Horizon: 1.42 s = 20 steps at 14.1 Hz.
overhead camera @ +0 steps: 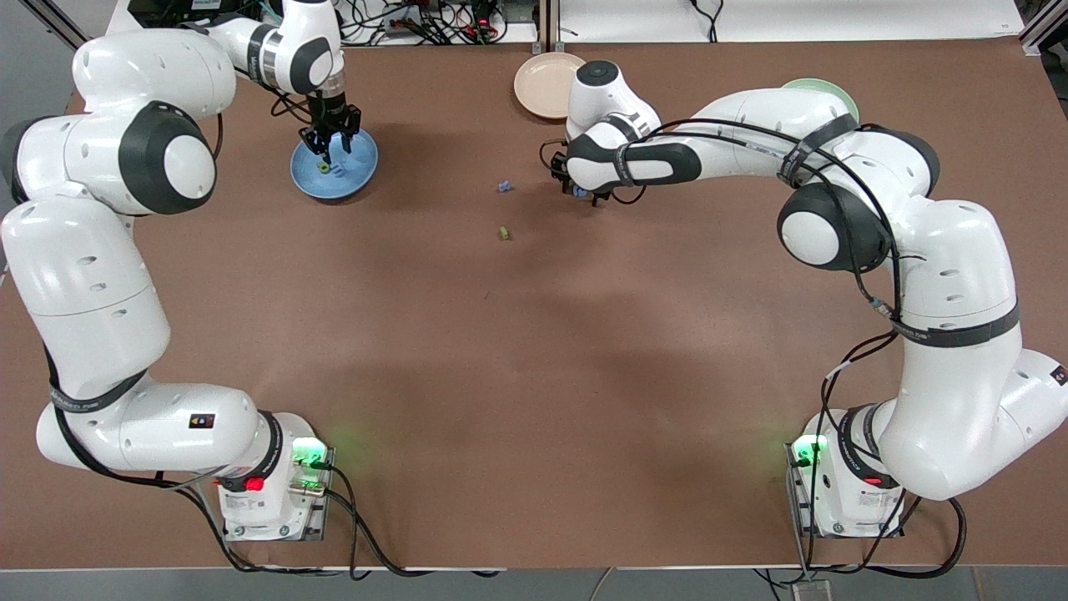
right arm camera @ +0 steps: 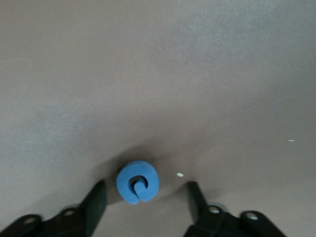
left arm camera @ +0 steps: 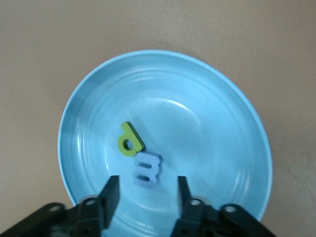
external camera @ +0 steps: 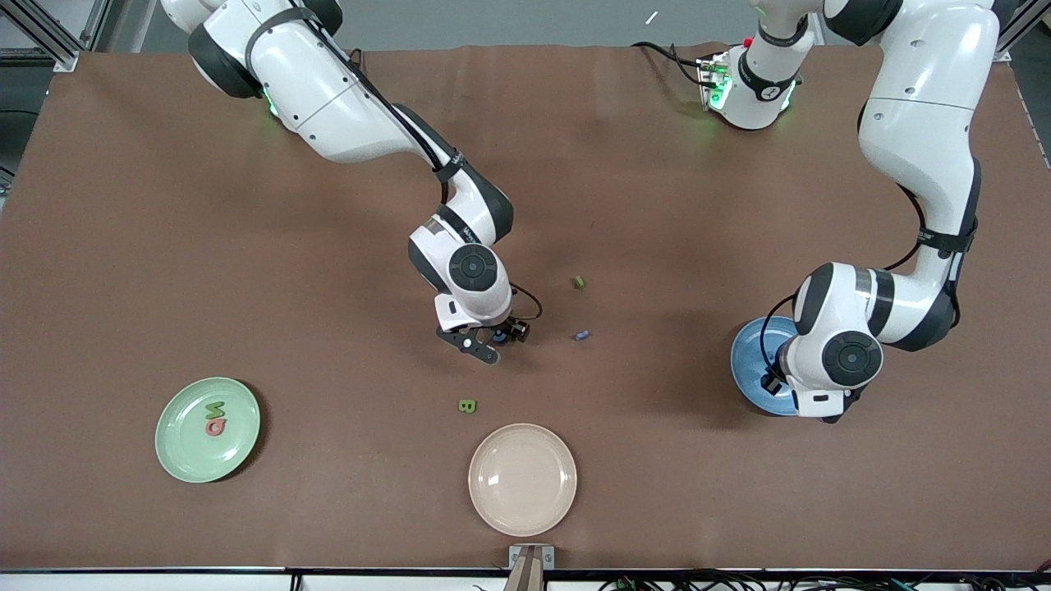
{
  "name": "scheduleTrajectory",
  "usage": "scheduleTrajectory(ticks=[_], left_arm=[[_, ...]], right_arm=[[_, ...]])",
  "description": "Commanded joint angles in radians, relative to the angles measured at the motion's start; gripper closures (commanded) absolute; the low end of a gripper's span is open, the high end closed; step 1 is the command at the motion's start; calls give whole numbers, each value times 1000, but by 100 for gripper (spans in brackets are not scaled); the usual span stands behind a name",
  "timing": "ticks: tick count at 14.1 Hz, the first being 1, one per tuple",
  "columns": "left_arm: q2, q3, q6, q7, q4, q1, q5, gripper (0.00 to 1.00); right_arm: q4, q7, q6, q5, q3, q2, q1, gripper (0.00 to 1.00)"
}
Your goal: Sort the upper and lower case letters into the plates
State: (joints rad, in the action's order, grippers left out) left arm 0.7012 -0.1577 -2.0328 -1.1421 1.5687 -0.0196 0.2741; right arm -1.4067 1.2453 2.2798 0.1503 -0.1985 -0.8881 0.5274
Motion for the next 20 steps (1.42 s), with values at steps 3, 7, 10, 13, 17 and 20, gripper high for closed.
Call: scheduleTrajectory(ticks=[3,7,10,13,17,20], left_arm=[[-60,-158,19,-44,11,-57,17,0],[-8,-160,-29,-32,-39,-206,14,7],[36,-160,-135,60,-39,-269,34,12],[70,-160,-223,82,-42,-302,27,18],[129,-161,-274,79,-76,-341,20,28],[142,-160,-274,65,-85,-347,20,30]], right_arm=[[-6,17,6,43,10,5,2,76],[14,-10,-8,49,10,20,-55,97],[26,-211,-36,45,8,46,-183,99],[31,-509,-57,46,7,57,-323,98],[32,-953,-82,55,13,61,-498,97],[32,-1222,-94,69,7,64,-627,96]])
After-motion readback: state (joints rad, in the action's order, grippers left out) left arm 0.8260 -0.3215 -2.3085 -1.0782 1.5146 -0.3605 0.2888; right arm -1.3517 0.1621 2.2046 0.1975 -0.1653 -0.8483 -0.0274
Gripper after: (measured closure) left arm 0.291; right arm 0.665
